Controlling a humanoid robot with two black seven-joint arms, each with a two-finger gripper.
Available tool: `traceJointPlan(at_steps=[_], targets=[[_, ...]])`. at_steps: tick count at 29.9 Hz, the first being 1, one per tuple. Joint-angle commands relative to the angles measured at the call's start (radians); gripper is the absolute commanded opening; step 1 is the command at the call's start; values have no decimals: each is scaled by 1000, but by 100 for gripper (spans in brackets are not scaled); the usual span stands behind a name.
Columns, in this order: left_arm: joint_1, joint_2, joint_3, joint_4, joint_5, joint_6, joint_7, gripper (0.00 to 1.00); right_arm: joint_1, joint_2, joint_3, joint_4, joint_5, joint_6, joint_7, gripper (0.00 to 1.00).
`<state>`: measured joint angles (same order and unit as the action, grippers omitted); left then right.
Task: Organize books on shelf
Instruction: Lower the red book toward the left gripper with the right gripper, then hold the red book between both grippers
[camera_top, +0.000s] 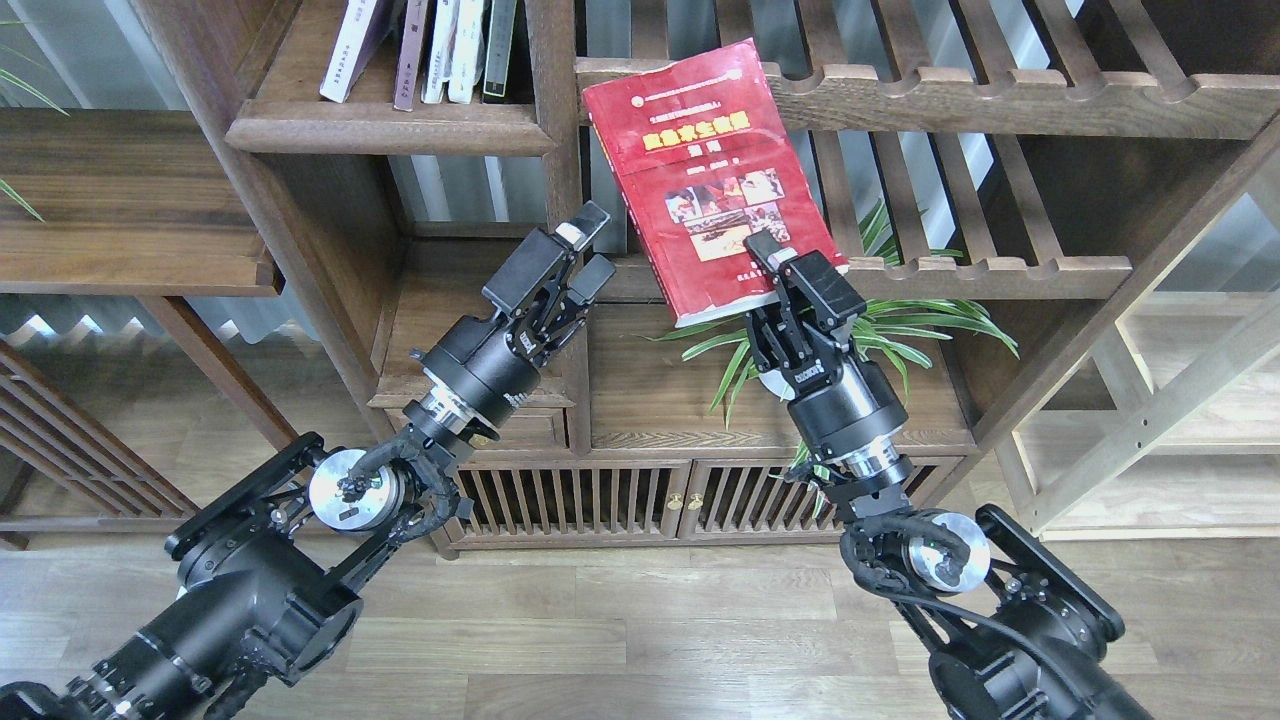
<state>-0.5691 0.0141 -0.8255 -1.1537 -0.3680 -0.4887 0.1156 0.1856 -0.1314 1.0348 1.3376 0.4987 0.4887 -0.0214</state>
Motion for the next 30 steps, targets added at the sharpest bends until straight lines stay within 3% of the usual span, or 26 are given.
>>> traceJointPlan(at_steps=[1, 16, 24, 30], targets=[[0, -3, -1, -3, -2, 0, 12, 98, 0, 6, -24, 0, -2, 0, 0, 0], [0, 24, -32, -37, -5, 0, 24, 97, -20, 13, -70, 0, -31, 0, -2, 0], [0, 50, -33, -34, -61, 0, 108, 95, -20, 13, -85, 0, -42, 0, -3, 0], [0, 78, -29, -24, -60, 0, 116, 96, -20, 38, -87, 0, -46, 0, -3, 0]])
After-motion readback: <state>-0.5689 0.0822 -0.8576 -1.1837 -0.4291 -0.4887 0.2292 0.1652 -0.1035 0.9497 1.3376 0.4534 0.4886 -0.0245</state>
